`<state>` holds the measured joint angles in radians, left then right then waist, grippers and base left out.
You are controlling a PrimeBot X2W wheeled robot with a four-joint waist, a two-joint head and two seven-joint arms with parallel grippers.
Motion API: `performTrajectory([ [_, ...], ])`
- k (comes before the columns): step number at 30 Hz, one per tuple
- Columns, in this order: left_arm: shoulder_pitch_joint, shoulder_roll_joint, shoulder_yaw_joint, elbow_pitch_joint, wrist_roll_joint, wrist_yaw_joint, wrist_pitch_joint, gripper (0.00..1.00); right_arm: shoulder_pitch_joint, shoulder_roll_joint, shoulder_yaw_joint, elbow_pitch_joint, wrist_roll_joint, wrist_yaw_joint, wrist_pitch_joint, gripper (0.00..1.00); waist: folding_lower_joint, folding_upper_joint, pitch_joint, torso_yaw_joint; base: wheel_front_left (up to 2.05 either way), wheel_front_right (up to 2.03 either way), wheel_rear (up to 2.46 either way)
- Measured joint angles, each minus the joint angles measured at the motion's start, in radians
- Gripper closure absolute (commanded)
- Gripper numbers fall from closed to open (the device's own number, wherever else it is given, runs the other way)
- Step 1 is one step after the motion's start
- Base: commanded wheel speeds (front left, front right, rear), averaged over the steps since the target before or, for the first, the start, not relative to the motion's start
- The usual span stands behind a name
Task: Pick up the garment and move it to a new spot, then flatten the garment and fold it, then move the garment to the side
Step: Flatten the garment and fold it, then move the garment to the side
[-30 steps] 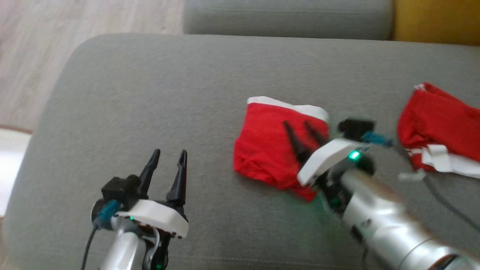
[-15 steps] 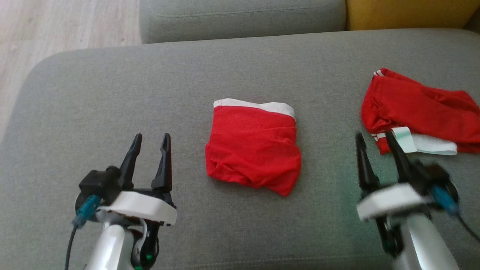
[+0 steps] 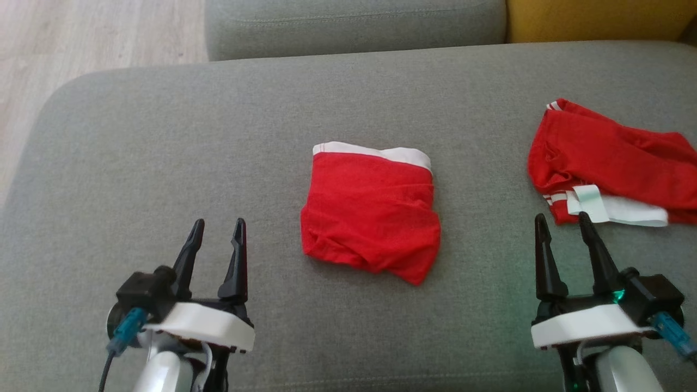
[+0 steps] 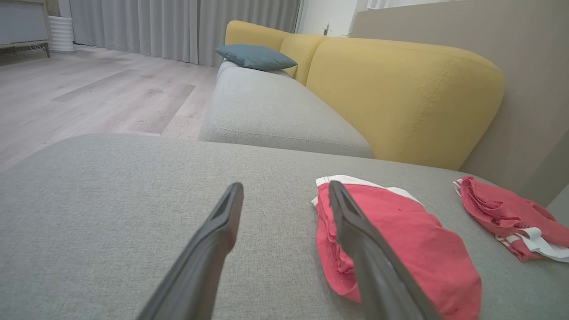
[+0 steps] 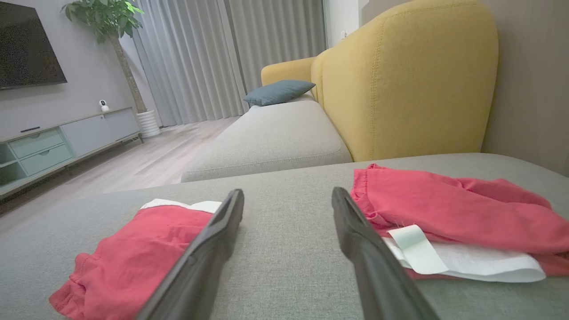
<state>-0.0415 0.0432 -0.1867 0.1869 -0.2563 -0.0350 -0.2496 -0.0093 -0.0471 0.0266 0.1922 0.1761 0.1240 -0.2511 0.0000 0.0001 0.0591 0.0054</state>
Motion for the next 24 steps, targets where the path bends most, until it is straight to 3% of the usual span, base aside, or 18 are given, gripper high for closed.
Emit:
performTrajectory([
  [8, -0.003, 0.0, -0.021, 0.0, 0.0, -0.002, 0.0, 0.0, -0.002, 0.0, 0.0, 0.014, 0.001, 0.0, 0.0, 0.0, 0.0, 0.0, 0.013, 0.025, 0.0, 0.0, 0.0],
  [13, -0.014, 0.0, -0.034, 0.003, 0.0, -0.011, 0.0, 0.0, -0.033, 0.0, 0.055, 0.062, 0.06, 0.0, 0.033, 0.0, 0.0, 0.0, 0.052, 0.047, 0.0, 0.0, 0.0],
  [24, -0.078, 0.0, -0.059, 0.016, -0.001, -0.028, 0.0, 0.0, -0.242, -0.001, 0.139, 0.308, 0.278, 0.0, 0.174, 0.0, 0.0, 0.0, 0.147, 0.133, 0.0, 0.0, 0.0],
])
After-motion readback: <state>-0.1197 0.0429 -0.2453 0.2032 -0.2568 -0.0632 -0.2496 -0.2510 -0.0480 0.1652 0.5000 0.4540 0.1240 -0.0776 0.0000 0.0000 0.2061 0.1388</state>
